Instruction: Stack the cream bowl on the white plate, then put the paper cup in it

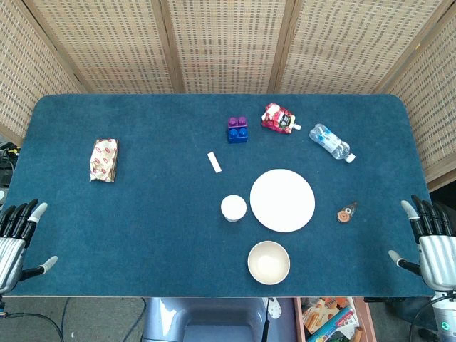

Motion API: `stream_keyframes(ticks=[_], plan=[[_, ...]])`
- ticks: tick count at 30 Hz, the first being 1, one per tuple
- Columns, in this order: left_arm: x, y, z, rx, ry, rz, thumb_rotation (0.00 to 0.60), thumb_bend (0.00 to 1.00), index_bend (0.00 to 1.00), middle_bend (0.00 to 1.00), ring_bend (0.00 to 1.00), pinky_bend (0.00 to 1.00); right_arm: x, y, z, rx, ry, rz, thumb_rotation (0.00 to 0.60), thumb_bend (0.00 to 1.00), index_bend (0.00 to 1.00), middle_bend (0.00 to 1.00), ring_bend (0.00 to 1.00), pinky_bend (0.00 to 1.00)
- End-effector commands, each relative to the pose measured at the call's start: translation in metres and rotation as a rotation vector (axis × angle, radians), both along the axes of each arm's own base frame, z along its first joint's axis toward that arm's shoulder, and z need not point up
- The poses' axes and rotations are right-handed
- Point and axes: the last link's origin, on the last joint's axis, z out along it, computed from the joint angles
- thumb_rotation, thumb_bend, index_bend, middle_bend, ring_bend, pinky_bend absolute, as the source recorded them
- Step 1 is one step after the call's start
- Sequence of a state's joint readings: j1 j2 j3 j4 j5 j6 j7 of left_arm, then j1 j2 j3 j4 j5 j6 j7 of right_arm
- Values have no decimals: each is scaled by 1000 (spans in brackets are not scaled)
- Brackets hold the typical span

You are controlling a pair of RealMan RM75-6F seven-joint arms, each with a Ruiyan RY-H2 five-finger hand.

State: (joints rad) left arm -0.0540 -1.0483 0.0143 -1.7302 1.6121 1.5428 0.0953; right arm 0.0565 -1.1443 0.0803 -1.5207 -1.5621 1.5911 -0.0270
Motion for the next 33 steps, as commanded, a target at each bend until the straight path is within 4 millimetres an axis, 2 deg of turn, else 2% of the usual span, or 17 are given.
stream_keyframes(ticks=[1, 8, 13, 16, 21, 33], plan=[[0, 1, 0, -3, 2, 1, 600, 0, 0, 0, 0, 0, 0, 1, -1, 4, 0, -1, 600, 0, 12, 0, 0, 0], [0, 3, -2, -11, 1, 6, 600, 0, 0, 0, 0, 0, 1, 1, -6, 57, 13, 21, 600, 0, 12, 0, 0, 0], [2, 10, 0, -2, -7, 12, 600, 0, 0, 0, 0, 0, 10, -6, -35, 370, 101, 227, 600, 0, 39, 0, 0, 0], [3, 12, -2, -4, -2, 15, 600, 0, 0, 0, 0, 0, 12, -7, -43, 478, 103, 291, 600, 0, 85, 0, 0, 0], [2, 14, -3, 1, 4, 32, 600, 0, 0, 0, 0, 0, 17, -9, -71, 667, 168, 397, 600, 0, 141, 0, 0, 0], [-3, 16, 0, 15, 0, 56, 600, 0, 0, 0, 0, 0, 35, -20, -108, 729, 238, 500, 600, 0, 191, 0, 0, 0]])
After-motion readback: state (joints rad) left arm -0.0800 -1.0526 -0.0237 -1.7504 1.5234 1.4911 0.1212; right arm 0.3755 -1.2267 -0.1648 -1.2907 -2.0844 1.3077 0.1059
